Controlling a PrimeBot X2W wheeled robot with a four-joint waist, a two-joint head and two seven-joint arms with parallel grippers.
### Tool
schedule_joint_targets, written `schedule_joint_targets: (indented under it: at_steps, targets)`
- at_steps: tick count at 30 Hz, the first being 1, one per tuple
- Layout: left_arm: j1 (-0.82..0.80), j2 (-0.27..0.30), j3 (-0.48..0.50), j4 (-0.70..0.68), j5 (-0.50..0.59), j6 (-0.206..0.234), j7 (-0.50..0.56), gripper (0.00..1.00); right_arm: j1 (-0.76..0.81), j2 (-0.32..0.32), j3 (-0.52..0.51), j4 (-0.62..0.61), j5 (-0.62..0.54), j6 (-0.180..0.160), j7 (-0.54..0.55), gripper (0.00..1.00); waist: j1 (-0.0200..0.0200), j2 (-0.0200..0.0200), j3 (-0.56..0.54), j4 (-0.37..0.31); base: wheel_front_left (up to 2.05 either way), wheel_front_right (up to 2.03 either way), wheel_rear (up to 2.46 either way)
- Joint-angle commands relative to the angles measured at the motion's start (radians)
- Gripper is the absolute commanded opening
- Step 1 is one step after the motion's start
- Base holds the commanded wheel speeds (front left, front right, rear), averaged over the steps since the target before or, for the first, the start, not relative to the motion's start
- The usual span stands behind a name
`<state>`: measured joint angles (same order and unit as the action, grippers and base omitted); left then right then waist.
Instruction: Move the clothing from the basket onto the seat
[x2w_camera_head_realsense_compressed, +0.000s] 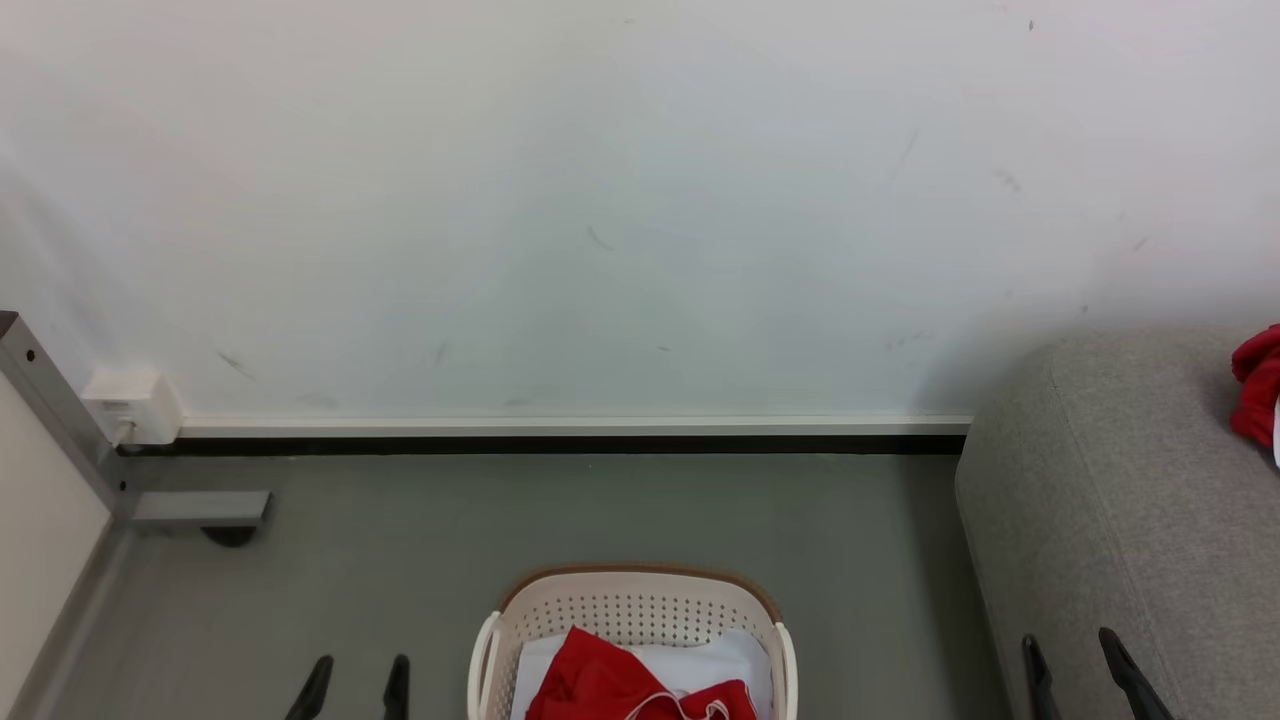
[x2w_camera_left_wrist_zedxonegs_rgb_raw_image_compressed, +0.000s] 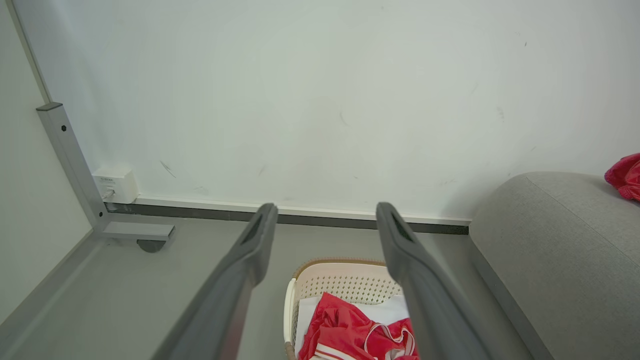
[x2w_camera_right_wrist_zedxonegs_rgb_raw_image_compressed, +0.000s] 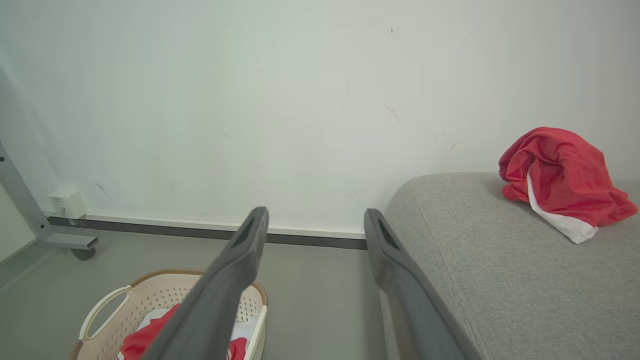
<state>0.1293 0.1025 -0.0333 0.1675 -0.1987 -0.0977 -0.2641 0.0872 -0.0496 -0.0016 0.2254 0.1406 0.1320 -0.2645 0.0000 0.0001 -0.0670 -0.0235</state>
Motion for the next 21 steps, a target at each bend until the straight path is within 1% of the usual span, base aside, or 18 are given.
schedule_joint_targets:
  at_steps: [1, 16, 21]
  targets:
    - [0.006, -0.005, 0.009, 0.006, 0.012, -0.006, -0.001, 1.00, 0.004, -0.002, 0.004, 0.004, 0.006, -0.003, 0.000, 1.00, 0.0000, -0.0001, -0.002, -0.001, 0.00, 0.00, 0.00]
    - [-0.006, -0.029, 0.032, 0.016, 0.035, -0.025, -0.001, 1.00, -0.006, -0.002, -0.001, -0.005, 0.003, -0.003, 0.000, 1.00, 0.0000, -0.0001, 0.009, -0.021, 0.00, 0.00, 0.00]
    - [-0.037, -0.035, 0.004, 0.029, 0.042, -0.029, -0.001, 1.00, -0.017, -0.002, -0.008, -0.017, 0.004, -0.003, 0.000, 1.00, 0.0000, -0.0001, 0.034, -0.032, 0.00, 0.00, 0.00]
